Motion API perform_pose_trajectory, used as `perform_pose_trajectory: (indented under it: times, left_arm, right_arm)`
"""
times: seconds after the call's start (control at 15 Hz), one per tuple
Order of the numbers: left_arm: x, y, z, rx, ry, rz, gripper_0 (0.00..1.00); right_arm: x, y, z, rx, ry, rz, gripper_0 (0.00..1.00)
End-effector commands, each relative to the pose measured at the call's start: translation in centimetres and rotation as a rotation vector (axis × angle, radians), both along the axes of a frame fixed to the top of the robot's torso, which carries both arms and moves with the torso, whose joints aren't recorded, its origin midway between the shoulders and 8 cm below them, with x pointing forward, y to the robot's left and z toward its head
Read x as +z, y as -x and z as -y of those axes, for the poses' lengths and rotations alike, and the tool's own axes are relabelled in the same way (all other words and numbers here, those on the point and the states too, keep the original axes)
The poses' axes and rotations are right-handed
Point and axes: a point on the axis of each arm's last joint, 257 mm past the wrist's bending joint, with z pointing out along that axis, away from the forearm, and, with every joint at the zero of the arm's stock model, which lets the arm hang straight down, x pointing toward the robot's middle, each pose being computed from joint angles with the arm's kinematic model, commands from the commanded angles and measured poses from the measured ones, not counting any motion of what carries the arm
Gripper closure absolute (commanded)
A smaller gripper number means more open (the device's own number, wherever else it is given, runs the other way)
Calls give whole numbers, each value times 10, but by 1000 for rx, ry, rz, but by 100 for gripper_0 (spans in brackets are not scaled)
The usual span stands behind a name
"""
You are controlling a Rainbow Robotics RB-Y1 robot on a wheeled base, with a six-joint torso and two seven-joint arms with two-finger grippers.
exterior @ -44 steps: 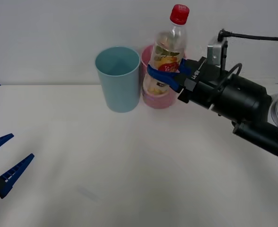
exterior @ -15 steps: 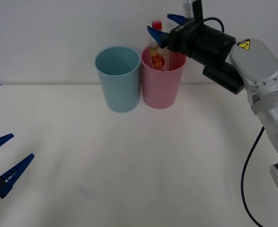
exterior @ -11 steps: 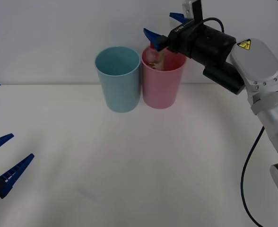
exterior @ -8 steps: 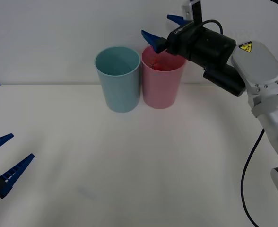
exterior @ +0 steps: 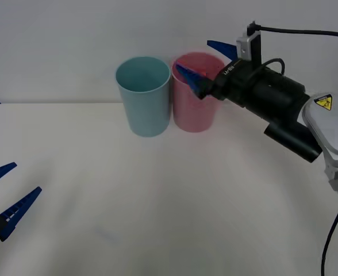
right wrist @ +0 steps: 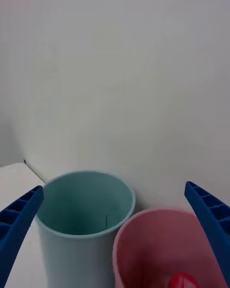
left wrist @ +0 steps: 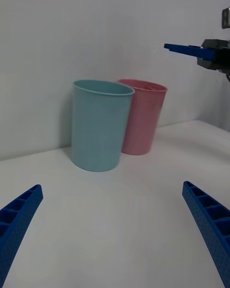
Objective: Grasp the object on the table and drop it into the matching bin: aluminum can to the light blue bin, PET bottle to the pink bin.
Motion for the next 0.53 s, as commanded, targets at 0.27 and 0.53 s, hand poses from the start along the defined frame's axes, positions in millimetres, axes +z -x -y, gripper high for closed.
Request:
perform_pose_trajectory:
  times: [0.27,0.53]
  left_arm:
    - [0,0,0,0,0,0,0]
    - [0,0,0,0,0,0,0]
  right_arm:
    - [-38,76,33,93,79,-22,0]
    - [-66,116,55,132,160,-11,0]
